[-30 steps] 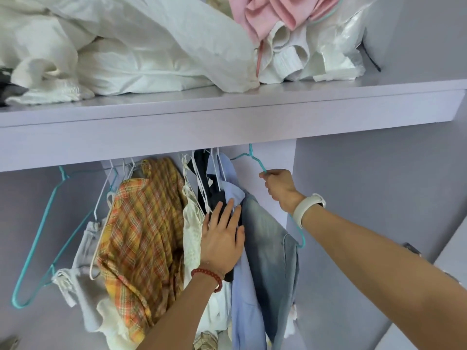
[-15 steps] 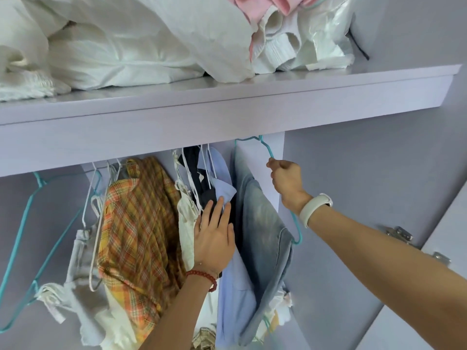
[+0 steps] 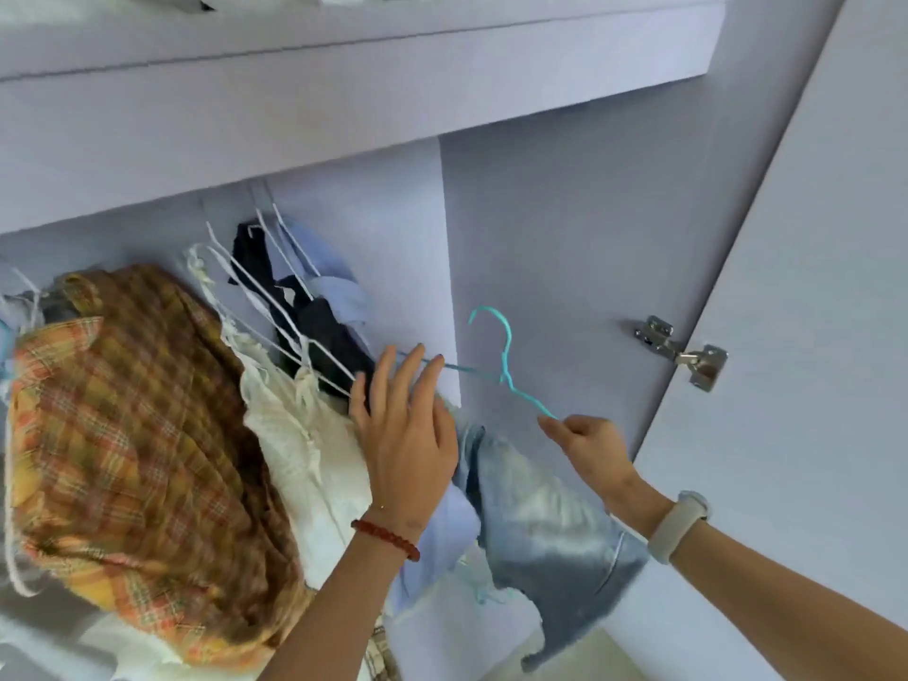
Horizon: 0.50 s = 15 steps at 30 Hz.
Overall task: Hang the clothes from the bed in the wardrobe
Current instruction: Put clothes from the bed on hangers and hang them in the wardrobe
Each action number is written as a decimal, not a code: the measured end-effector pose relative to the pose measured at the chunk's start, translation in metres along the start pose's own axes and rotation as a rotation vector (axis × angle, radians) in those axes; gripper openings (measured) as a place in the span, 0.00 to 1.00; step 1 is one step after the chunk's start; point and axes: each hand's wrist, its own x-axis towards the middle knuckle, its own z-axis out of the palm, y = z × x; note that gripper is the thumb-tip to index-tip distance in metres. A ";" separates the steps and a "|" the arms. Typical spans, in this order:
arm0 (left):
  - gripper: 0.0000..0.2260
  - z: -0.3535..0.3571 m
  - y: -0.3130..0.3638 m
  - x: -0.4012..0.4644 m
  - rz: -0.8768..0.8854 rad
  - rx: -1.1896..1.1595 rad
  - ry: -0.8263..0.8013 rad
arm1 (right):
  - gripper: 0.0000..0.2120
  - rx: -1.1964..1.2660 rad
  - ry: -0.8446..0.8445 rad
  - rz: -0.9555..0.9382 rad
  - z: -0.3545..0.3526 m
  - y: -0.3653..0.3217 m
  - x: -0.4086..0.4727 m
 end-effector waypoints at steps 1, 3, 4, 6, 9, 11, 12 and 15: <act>0.15 0.007 0.008 -0.011 0.023 -0.108 -0.038 | 0.25 -0.022 0.027 0.033 -0.007 0.016 -0.013; 0.15 0.024 0.022 -0.034 0.005 -0.292 -0.183 | 0.25 -0.069 0.060 0.101 -0.024 0.046 -0.039; 0.14 0.034 0.030 -0.046 -0.020 -0.343 -0.278 | 0.25 -0.096 0.073 0.137 -0.034 0.061 -0.053; 0.15 0.054 0.049 -0.071 -0.016 -0.391 -0.488 | 0.25 -0.142 0.115 0.209 -0.057 0.088 -0.082; 0.15 0.078 0.089 -0.115 0.162 -0.435 -0.797 | 0.23 -0.233 0.192 0.344 -0.097 0.126 -0.133; 0.13 0.085 0.124 -0.140 0.257 -0.471 -0.963 | 0.22 -0.263 0.257 0.424 -0.128 0.149 -0.174; 0.11 0.087 0.144 -0.150 0.309 -0.510 -1.010 | 0.22 -0.254 0.295 0.457 -0.144 0.161 -0.196; 0.04 0.090 0.212 -0.172 0.490 -0.637 -1.107 | 0.22 -0.193 0.382 0.529 -0.187 0.192 -0.264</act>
